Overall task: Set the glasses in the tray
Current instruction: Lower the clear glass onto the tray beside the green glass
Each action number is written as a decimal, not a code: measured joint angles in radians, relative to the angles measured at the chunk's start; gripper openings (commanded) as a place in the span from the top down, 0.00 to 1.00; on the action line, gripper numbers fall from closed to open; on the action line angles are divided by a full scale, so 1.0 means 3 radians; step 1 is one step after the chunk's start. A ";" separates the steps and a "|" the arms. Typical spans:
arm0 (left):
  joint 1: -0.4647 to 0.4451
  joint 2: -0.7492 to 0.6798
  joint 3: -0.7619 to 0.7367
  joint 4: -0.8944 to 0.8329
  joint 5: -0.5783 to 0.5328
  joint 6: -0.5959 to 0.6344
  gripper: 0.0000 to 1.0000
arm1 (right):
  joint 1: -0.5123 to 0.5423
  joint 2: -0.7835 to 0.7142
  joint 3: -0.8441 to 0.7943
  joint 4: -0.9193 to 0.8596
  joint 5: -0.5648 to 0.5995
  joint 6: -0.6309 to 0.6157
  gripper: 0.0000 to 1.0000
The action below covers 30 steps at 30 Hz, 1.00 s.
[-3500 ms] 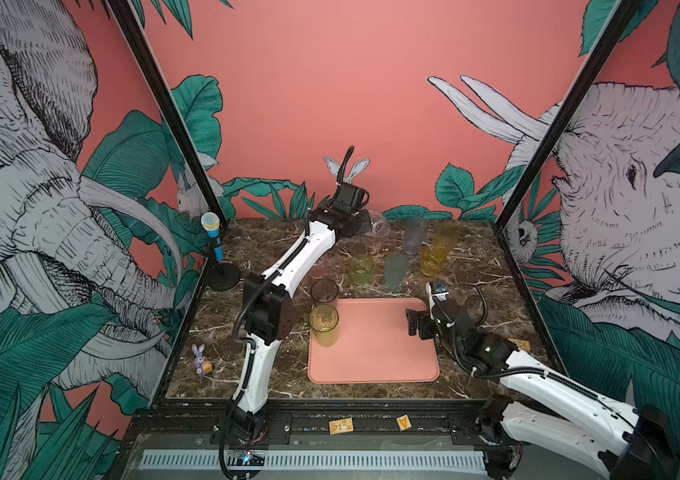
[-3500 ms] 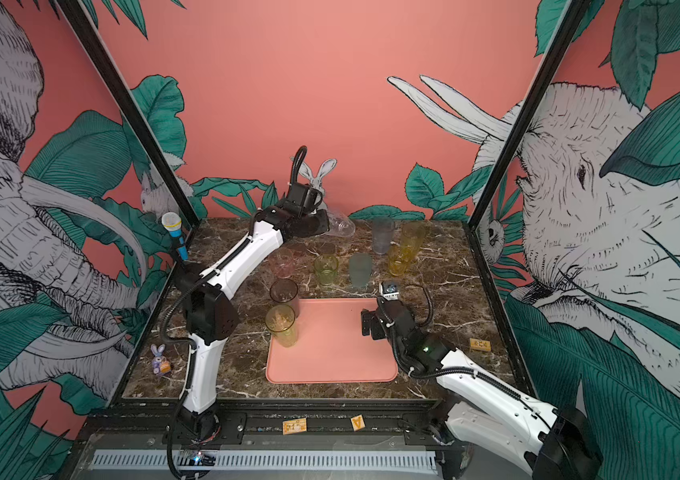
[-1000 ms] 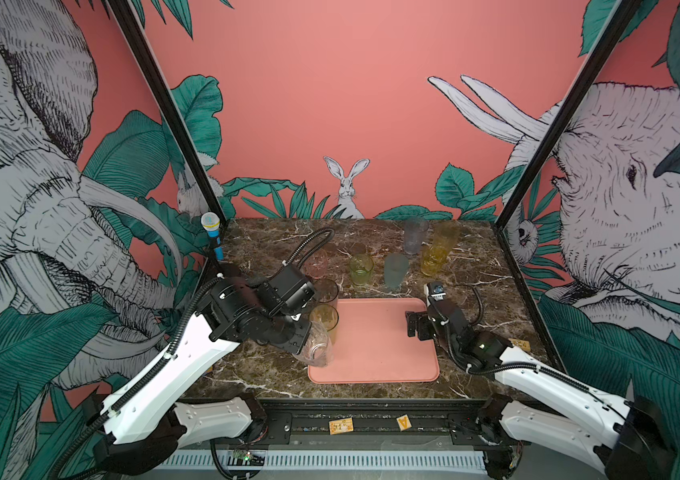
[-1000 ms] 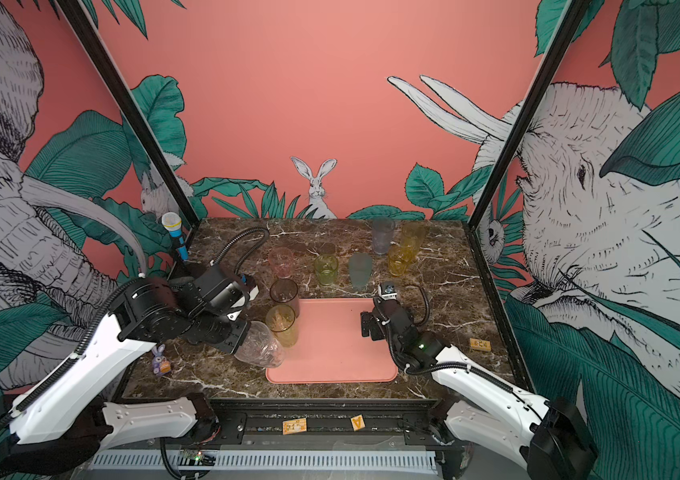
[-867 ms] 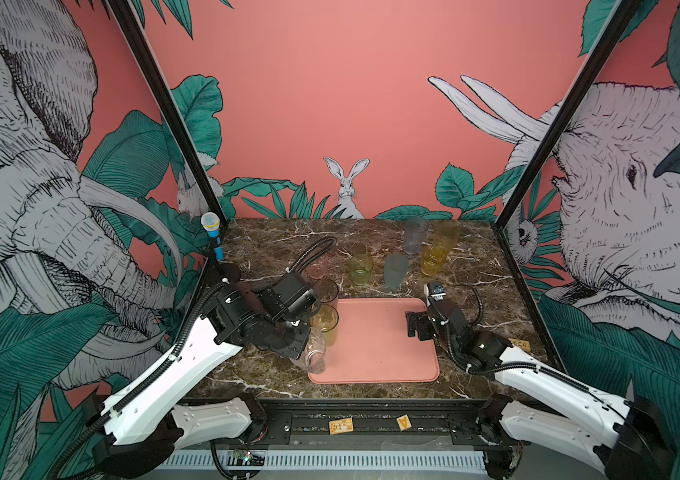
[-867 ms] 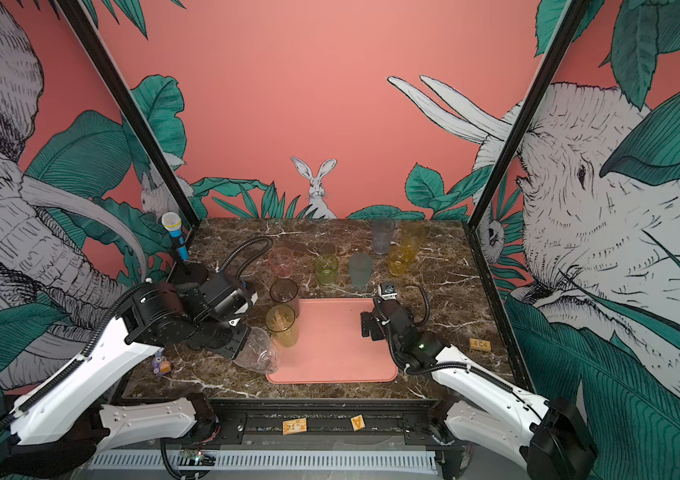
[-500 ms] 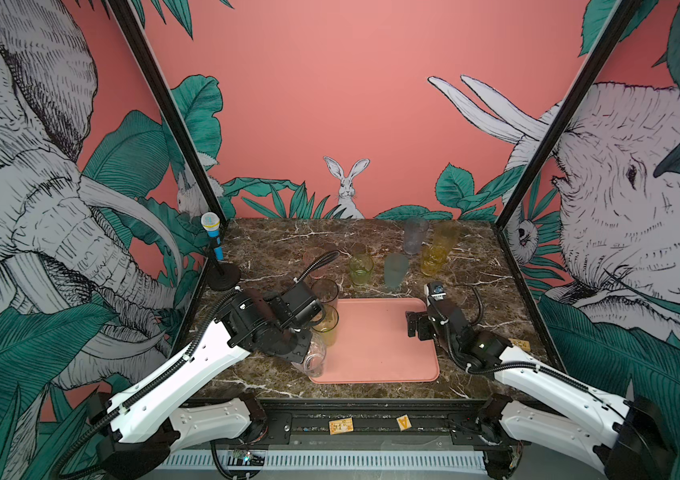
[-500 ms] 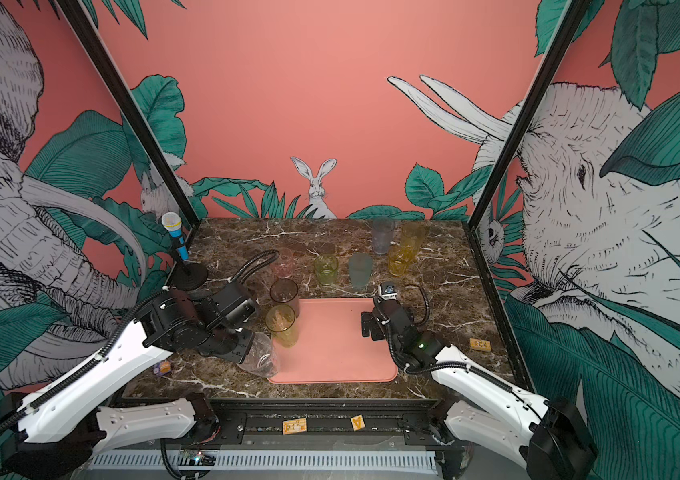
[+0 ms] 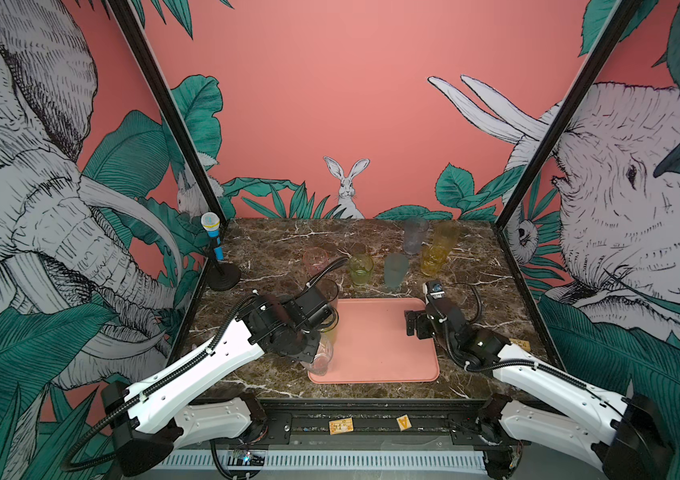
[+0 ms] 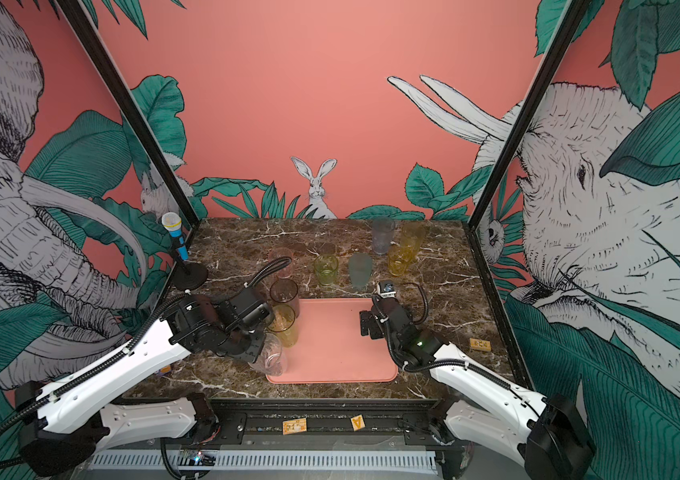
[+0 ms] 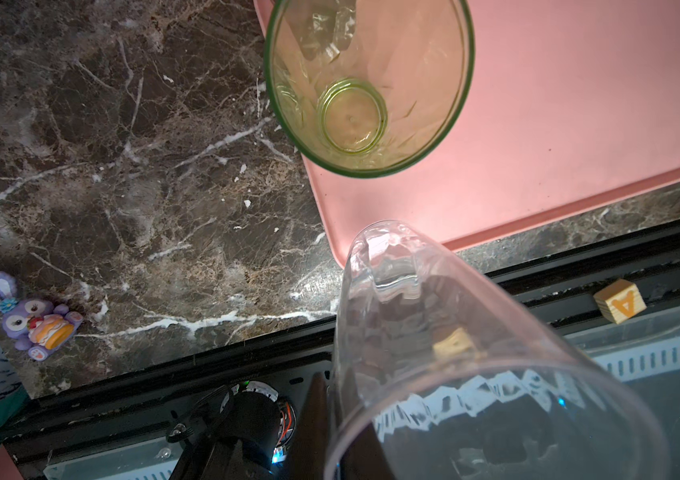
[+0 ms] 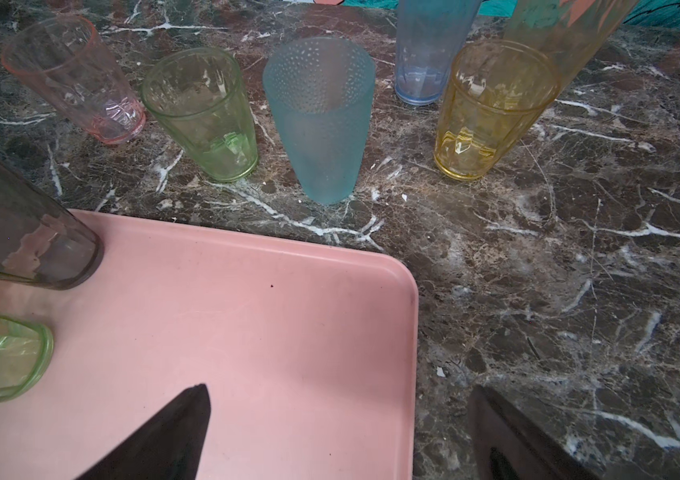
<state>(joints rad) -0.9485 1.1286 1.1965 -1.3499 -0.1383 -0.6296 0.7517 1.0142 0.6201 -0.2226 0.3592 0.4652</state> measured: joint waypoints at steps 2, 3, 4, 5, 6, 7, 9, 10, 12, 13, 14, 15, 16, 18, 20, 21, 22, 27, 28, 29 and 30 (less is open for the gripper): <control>0.0000 0.0024 -0.0043 0.0046 0.0001 0.0000 1.00 | -0.0001 0.0000 0.0000 0.0000 -0.0001 0.0000 0.01; 0.0000 0.0036 -0.0060 0.0069 0.0003 0.0000 1.00 | -0.0001 0.0000 0.0000 0.0000 0.0000 0.0000 0.01; 0.0000 0.0045 -0.0083 0.0099 0.0005 0.0000 1.00 | -0.0003 0.0000 0.0000 0.0000 0.0000 0.0000 0.01; 0.0000 0.0052 -0.0100 0.0123 0.0008 0.0000 1.00 | -0.0005 0.0000 0.0000 0.0000 0.0000 0.0000 0.01; 0.0000 0.0061 -0.0123 0.0150 0.0011 0.0000 1.00 | -0.0008 0.0000 0.0000 0.0000 0.0000 0.0000 0.01; -0.0001 0.0069 -0.0149 0.0175 0.0017 0.0000 1.00 | -0.0013 0.0000 0.0000 0.0000 -0.0001 0.0000 0.01; -0.0001 0.0093 -0.0196 0.0223 0.0028 0.0001 1.00 | -0.0017 0.0000 0.0000 0.0000 -0.0001 0.0000 0.01; -0.0003 0.0112 -0.0215 0.0240 0.0037 0.0001 1.00 | -0.0018 0.0000 0.0000 0.0000 -0.0001 0.0000 0.01; -0.0006 0.0148 -0.0243 0.0281 0.0056 0.0001 1.00 | -0.0019 0.0000 0.0000 0.0000 -0.0001 0.0001 0.01; -0.0010 0.0163 -0.0258 0.0306 0.0066 0.0001 1.00 | -0.0019 0.0000 0.0000 0.0000 -0.0001 0.0001 0.01; -0.0013 0.0174 -0.0275 0.0332 0.0074 0.0001 1.00 | -0.0019 0.0000 0.0000 0.0000 -0.0001 0.0001 0.01; -0.0013 0.0188 -0.0294 0.0359 0.0079 0.0003 1.00 | -0.0019 0.0000 0.0000 0.0000 -0.0003 0.0001 0.01; -0.0014 0.0202 -0.0308 0.0375 0.0084 0.0003 1.00 | -0.0020 0.0000 0.0000 -0.0001 -0.0003 0.0001 0.01; -0.0014 0.0233 -0.0320 0.0402 0.0084 0.0003 1.00 | -0.0020 0.0000 0.0000 0.0000 -0.0003 0.0001 0.01; -0.0015 0.0258 -0.0333 0.0432 0.0081 0.0004 1.00 | -0.0022 0.0000 0.0000 0.0000 -0.0004 0.0001 0.01; -0.0015 0.0270 -0.0334 0.0437 0.0080 0.0004 1.00 | -0.0022 0.0000 0.0000 0.0000 -0.0004 0.0001 0.01; -0.0015 0.0276 -0.0336 0.0445 0.0078 0.0005 1.00 | -0.0022 0.0000 0.0000 0.0000 -0.0006 0.0001 0.01; -0.0015 0.0322 -0.0338 0.0498 0.0067 0.0015 1.00 | -0.0023 0.0000 0.0000 0.0000 -0.0013 0.0001 0.01; -0.0015 0.0337 -0.0338 0.0500 0.0061 0.0017 1.00 | -0.0023 -0.0001 0.0000 0.0000 -0.0013 0.0001 0.01; -0.0015 0.0355 -0.0338 0.0500 0.0056 0.0018 1.00 | -0.0023 -0.0004 0.0000 0.0000 -0.0014 0.0001 0.01; -0.0015 0.0373 -0.0338 0.0500 0.0050 0.0020 1.00 | -0.0023 -0.0009 0.0000 0.0000 -0.0014 0.0001 0.01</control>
<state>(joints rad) -0.9531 1.2404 1.0950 -1.1999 -0.1234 -0.6235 0.7448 1.0115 0.6201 -0.2226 0.3550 0.4656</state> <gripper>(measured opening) 0.094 0.988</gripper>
